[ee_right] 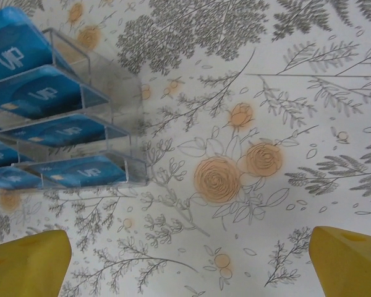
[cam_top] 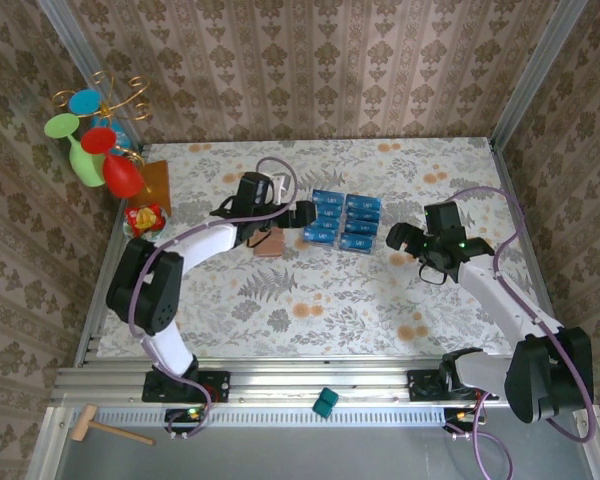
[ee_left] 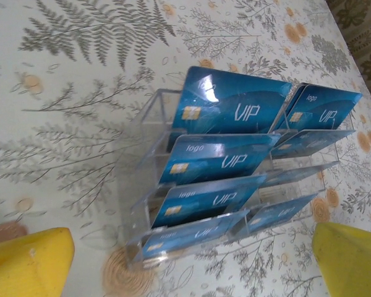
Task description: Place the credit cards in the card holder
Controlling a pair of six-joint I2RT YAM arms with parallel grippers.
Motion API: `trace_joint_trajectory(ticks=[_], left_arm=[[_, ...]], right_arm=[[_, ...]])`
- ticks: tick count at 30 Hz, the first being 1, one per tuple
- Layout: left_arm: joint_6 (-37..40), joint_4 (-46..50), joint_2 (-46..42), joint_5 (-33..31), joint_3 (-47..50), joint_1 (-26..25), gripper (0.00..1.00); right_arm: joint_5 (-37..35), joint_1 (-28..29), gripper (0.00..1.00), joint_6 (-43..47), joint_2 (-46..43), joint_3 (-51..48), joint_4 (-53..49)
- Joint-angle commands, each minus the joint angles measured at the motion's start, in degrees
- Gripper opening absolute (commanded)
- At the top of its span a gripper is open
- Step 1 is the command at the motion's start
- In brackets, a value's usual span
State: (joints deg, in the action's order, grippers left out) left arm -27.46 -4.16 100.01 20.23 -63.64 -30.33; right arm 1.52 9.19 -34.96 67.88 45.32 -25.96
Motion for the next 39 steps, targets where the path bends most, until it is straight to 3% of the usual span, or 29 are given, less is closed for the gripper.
trace_joint_trajectory(ticks=[1, 12, 27, 39], left_arm=[[-1.6, -2.5, 3.3, 0.0, -4.0, -1.0, 1.0], [-1.4, -2.8, 10.4, -6.2, -9.4, -5.6, 1.0], [-2.6, -2.1, 17.4, -6.4, -18.5, -11.9, 1.0], [-5.6, -5.1, 25.2, -5.3, -27.9, -17.5, 1.0]], right_arm=[[3.4, 0.4, 1.0, -0.5, 0.4, 0.9, -1.0], [7.0, -1.4, 1.0, 3.2, -0.5, 4.2, -4.1], [9.7, -8.0, 1.0, 2.4, -4.9, 3.1, -4.5], [10.5, -9.5, 1.0, 1.6, -6.7, 1.6, -6.6]])
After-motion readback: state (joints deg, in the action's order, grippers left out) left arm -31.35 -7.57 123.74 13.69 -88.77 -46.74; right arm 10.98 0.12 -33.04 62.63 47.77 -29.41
